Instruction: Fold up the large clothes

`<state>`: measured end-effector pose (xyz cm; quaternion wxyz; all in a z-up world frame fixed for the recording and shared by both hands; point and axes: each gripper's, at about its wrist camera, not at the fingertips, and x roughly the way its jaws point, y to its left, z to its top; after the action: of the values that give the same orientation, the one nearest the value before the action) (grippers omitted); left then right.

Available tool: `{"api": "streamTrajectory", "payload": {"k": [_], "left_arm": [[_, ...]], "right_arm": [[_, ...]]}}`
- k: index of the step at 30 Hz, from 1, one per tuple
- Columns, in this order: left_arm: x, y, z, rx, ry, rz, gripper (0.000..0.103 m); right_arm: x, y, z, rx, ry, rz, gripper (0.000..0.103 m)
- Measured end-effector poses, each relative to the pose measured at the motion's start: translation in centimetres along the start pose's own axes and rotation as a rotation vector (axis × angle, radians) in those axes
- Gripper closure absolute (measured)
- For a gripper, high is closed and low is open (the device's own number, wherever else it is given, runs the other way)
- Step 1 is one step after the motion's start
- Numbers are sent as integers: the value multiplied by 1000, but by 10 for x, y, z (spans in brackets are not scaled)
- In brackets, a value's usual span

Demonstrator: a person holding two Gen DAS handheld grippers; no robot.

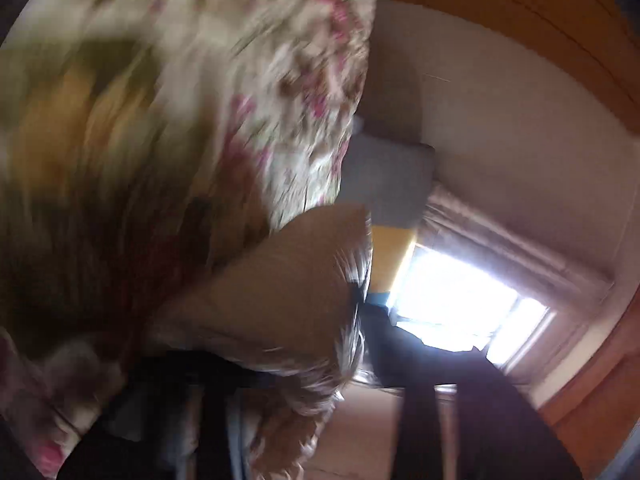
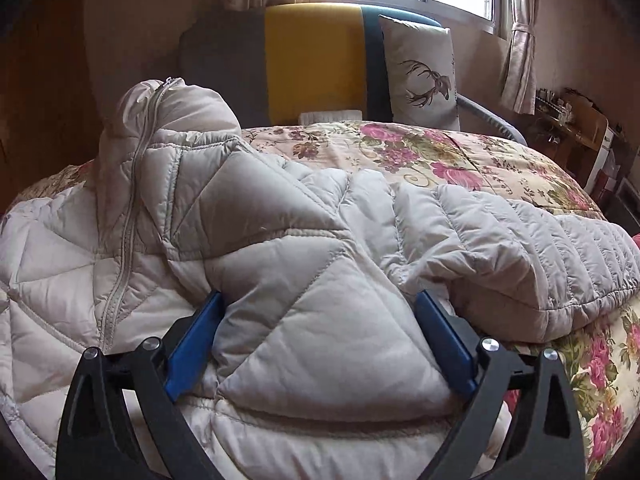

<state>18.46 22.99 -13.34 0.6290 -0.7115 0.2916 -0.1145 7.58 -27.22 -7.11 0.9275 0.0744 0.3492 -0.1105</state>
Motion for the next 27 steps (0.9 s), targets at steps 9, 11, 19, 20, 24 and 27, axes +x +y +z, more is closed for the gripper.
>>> {"api": "streamTrajectory", "payload": {"k": [9,11,19,20,24,27], "left_arm": [[-77,-154,-45,921,-192,115,90],[-77,-133,-34,938,-205,253,88],[-95,-33,39,370,-228,119,33],[-94,-27,48,304,-228,97,32],[-85,-27,82,122,-206,50,39],[-102,-72,88,261,-247,38,70]], "right_arm": [[-9,-1,0,-7,-22,99,3],[-7,7,1,-36,3,85,2],[1,11,-3,-87,68,87,2],[3,11,-3,-86,71,88,2],[4,10,-5,-86,68,93,2],[4,7,-6,-75,59,107,2]]}}
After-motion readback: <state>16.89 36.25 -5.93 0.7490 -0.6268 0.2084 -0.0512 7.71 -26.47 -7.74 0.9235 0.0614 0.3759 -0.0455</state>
